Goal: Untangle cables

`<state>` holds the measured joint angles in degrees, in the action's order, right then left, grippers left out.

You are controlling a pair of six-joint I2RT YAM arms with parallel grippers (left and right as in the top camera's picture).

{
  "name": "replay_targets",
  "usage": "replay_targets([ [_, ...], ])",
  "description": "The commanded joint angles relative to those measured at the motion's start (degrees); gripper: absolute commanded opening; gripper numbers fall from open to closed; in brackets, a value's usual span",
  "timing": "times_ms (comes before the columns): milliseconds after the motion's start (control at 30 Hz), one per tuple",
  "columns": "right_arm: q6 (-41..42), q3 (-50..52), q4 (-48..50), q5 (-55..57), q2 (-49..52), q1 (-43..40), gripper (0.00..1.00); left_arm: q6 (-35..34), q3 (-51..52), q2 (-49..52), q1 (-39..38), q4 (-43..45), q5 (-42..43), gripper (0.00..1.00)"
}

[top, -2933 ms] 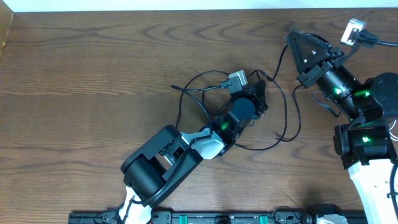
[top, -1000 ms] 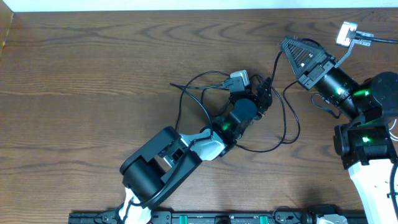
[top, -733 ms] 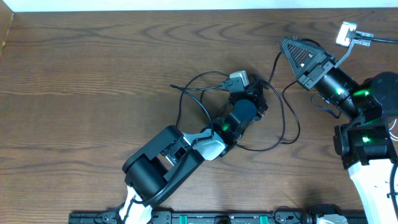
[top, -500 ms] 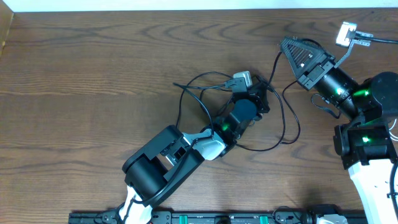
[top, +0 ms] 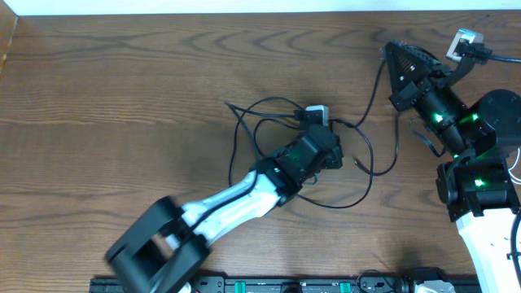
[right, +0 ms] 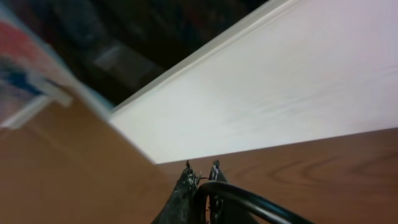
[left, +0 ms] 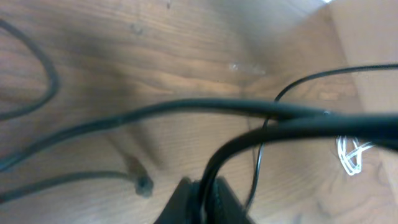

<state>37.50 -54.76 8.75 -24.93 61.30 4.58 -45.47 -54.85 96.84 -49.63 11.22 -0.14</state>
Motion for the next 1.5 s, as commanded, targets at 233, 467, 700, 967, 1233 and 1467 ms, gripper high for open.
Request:
replay_targets([
  [233, -5.5, -1.4, -10.3, 8.9, 2.4, 0.6, 0.09, 2.5, -0.7, -13.5, 0.1, -11.5, 1.0, 0.08],
  [467, -8.3, -1.4, -31.0, 5.7, 2.4, 0.7, 0.36, 6.7, -0.7, -16.4, 1.7, -18.0, 1.0, 0.07],
  [700, -14.0, -1.4, -39.0, -0.5, 2.0, 0.7, 0.58, 6.7, -0.7, -16.3, 6.2, -24.3, 1.0, 0.08],
  [967, -17.4, -1.4, -41.1, -5.4, 2.0, 0.7, 0.62, 6.7, -0.7, -16.4, 8.3, -24.5, 8.8, 0.07],
  [1233, -19.6, -1.4, -41.6, -5.0, 2.3, 0.8, 0.56, 7.0, -0.7, -16.4, 8.3, -23.8, 23.0, 0.07],
  [1467, -12.4, -1.2, -43.5, -0.2, 3.5, 0.8, 0.48, 7.1, -0.7, -16.4, 8.3, -16.7, 34.3, 0.07],
])
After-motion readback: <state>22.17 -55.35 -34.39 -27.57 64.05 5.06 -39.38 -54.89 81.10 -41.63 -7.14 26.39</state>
